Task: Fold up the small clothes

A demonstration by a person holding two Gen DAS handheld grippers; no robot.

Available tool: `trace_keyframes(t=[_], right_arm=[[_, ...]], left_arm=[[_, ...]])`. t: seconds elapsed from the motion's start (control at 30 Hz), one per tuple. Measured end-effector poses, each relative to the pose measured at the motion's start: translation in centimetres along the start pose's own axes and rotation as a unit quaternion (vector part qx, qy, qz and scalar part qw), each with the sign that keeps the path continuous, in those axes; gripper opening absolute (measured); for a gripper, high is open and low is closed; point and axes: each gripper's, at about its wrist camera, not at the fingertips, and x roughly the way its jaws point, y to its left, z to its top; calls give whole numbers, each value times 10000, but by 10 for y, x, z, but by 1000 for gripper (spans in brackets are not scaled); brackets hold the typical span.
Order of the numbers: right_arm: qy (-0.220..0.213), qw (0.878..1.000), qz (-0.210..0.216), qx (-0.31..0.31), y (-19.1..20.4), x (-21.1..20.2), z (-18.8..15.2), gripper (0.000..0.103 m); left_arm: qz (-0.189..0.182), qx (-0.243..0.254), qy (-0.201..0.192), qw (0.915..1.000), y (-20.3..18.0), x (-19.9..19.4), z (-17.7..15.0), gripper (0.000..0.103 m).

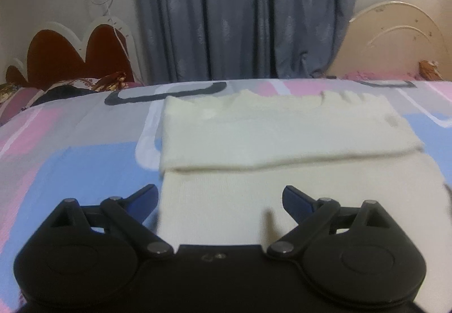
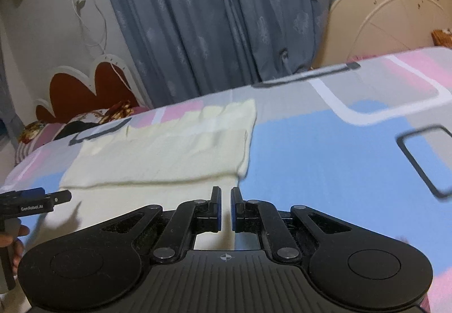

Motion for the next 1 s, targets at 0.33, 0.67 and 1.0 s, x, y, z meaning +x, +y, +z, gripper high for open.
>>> trace_keyframes(t=[0.33,0.67,1.0], right_arm=[[509,9977,339,299,0,-98,-69,66],[1092,9826,777,1285,-14,-140,-135,51],[1311,9696,1397,1521,-3,-145,-142,51]], left_arm=[[-618,-452,740,9943,68,-113,-104,73],[-1783,-1665,1125,9632,103,-139,-150,67],[-2441,-2151,1261,9371,111,-132,-158,62]])
